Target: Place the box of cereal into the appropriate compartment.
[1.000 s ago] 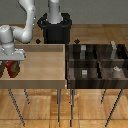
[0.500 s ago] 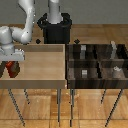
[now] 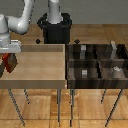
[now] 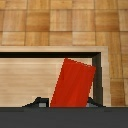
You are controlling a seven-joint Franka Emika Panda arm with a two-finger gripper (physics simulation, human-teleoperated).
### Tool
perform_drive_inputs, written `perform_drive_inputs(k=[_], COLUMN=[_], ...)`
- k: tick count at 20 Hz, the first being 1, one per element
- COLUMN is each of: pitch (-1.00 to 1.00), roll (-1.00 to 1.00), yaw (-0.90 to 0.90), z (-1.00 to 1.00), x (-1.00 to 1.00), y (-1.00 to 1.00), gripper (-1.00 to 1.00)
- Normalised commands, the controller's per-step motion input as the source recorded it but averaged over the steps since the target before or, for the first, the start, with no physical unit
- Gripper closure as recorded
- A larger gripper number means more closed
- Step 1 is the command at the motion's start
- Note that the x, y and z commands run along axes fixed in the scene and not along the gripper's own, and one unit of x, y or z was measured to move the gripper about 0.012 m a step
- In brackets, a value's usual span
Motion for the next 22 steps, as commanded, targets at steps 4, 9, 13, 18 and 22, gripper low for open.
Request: perform_drive_inputs(k=[4, 9, 13, 18, 22], pitch=[0.0, 0.0, 0.0, 0.0, 0.0], roll=[0.0, 0.0, 0.0, 0.0, 0.0], yaw=[0.0, 0.0, 0.0, 0.0, 0.0], z=[1.0, 1.0, 1.0, 0.0, 0.0], x=[0.0, 0.0, 0.0, 0.0, 0.0], y=[0.0, 0.0, 0.25, 0.8, 1.0], gripper=[1.0, 1.0, 1.0, 1.0, 1.0])
